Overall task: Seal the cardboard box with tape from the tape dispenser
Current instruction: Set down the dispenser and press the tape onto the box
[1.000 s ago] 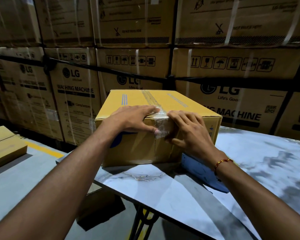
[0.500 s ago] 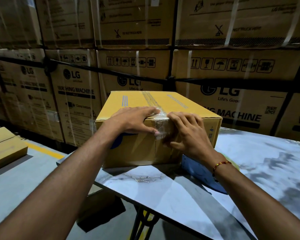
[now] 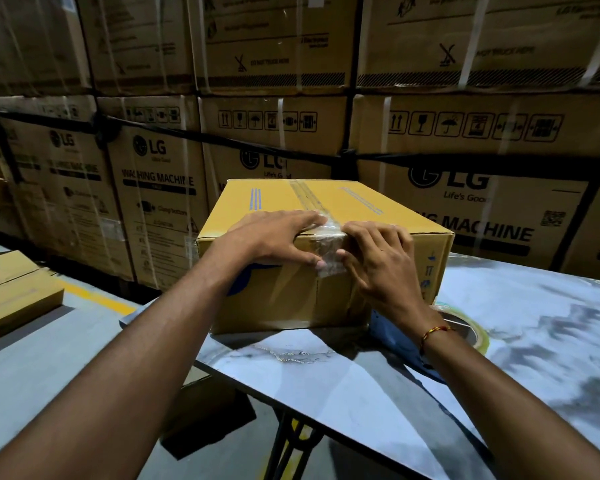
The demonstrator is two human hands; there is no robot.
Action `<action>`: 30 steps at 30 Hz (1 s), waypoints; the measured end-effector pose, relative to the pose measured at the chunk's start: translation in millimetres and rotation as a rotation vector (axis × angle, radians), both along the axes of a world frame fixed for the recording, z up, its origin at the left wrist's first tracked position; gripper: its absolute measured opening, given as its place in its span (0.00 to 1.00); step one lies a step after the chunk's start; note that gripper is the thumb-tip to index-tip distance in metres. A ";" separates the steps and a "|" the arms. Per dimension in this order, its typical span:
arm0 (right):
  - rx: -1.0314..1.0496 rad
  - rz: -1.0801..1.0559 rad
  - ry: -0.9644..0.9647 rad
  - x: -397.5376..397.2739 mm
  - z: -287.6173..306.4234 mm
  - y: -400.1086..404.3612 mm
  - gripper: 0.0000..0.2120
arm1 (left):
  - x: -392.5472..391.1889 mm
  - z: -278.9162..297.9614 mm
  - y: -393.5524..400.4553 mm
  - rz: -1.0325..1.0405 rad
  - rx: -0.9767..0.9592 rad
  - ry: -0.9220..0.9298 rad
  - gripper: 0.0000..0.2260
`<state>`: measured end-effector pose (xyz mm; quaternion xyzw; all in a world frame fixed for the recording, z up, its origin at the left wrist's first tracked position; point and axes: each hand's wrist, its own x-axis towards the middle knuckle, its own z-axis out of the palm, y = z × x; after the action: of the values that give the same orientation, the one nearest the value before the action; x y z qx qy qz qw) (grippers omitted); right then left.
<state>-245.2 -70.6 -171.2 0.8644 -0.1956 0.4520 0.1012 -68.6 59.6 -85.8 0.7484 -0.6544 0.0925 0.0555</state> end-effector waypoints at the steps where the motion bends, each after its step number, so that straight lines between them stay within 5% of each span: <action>1: -0.015 -0.012 0.013 0.6 -0.5 -0.1 0.24 | 0.0 0.0 0.1 0.000 -0.001 0.000 0.38; 10: -0.045 -0.033 0.166 -8.0 4.2 -1.3 0.41 | -1.9 1.1 0.4 -0.004 -0.009 -0.013 0.38; 20: 0.054 0.021 0.032 -3.7 6.4 1.1 0.23 | -2.2 1.0 1.6 -0.010 0.030 -0.031 0.46; 30: -0.020 0.075 0.258 -24.9 21.2 -12.1 0.36 | -3.6 -0.6 1.8 0.024 -0.010 0.000 0.38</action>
<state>-270.1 -82.7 -150.0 0.9210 -0.1441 0.3424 0.1173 -72.2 61.4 -86.4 0.7559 -0.6449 0.0963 0.0580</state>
